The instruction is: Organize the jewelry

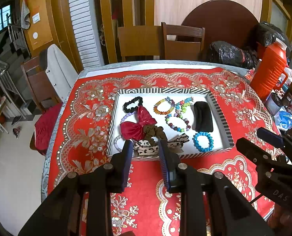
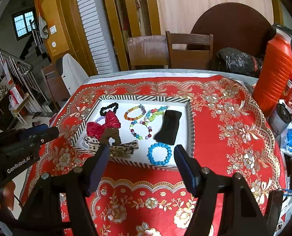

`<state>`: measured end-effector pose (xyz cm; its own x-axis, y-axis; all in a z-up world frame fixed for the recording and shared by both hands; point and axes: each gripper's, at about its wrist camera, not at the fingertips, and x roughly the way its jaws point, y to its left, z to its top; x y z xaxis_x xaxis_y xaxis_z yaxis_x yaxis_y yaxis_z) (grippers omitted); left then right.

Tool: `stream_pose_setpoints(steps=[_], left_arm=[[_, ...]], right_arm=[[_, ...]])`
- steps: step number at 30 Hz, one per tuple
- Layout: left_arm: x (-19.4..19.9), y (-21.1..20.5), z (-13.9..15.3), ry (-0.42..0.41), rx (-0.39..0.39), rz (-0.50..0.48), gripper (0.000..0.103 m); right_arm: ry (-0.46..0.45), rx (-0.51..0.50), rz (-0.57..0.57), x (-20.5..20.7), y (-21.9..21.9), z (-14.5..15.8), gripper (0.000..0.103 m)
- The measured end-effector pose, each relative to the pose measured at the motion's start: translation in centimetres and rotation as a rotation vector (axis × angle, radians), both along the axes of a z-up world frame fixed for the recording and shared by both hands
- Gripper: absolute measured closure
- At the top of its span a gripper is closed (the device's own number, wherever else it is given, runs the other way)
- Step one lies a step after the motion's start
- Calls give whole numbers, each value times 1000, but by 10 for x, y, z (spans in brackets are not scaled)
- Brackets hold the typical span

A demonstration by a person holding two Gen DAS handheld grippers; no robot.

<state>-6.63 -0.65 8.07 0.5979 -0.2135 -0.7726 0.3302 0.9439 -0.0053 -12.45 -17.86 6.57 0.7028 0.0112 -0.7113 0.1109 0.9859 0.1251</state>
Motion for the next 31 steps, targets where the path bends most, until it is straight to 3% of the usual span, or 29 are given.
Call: stream_pose_setpoints(steps=[31], left_arm=[[6,0,-13,23,-7,-31,90]], right_arm=[[29,30,3,5,-2,-14,32]])
